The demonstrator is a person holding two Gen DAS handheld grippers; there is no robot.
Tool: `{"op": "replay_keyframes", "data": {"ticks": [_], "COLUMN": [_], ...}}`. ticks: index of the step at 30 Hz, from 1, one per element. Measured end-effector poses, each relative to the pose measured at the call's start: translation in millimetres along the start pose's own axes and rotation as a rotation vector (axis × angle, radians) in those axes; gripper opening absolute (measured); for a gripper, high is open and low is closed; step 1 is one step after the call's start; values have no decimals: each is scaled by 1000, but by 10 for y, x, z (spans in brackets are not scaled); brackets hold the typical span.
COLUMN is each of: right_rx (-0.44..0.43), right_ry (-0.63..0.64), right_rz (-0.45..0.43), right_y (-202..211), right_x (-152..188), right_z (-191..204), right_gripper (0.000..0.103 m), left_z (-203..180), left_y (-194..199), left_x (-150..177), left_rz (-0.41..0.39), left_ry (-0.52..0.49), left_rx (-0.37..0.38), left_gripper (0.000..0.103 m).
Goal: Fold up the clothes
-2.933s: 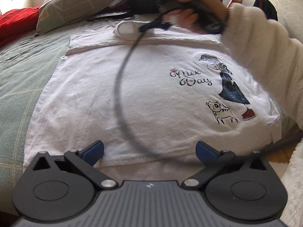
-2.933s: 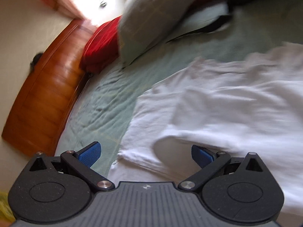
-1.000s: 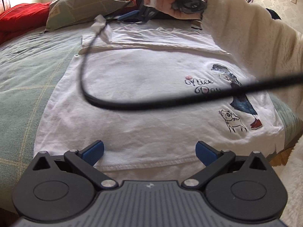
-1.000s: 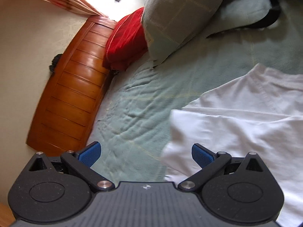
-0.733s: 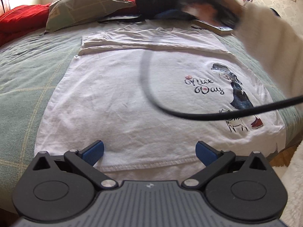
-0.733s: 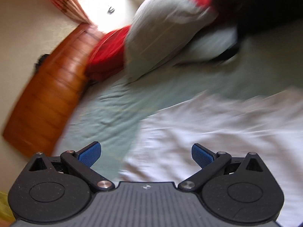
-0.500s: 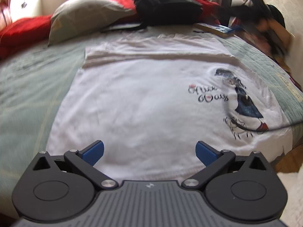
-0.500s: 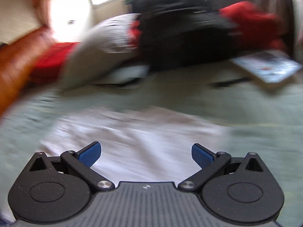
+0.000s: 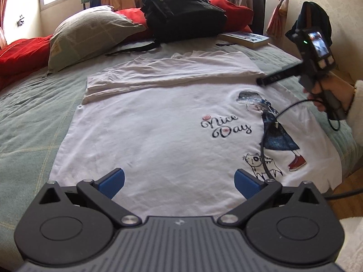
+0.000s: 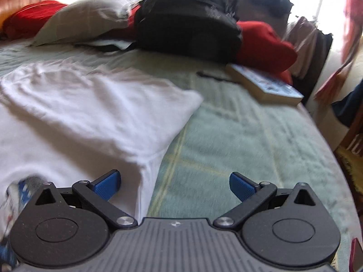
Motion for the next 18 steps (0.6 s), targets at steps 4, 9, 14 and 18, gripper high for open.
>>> {"op": "replay_keyframes", "data": {"ticks": [4,9,14,18], "right_rx": [91,54,-58,-35], "right_ry": [13,-103,-267,-172], "right_rz": [-31,-68,-60,-21], "right_y": [-9,28,44,241], "right_x": [-34,99,285,252], "right_z": [-128,-458,-606,-425], "right_gripper": [103,103,103,103], "left_z": [-32,-89,-112,-101], "left_y": [47,56,92,94], "left_x": [-2,4,8,-1], "left_rz": [-6,-4,-11,-11], "left_ry": [2,-11,-17,-19], "left_rx": [0,5,15,4], "left_gripper": [102,102,102,102]}}
Point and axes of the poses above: each gripper's, at about its wrist camera, not at the fingertips, and y roughly against the way its jaws point, z to its left, x to its underside, the point moved 8 cm from there along -y, roughly the way its jaws point, and after that the axes turned 14 degrees about -x, right-handed, at the moved point
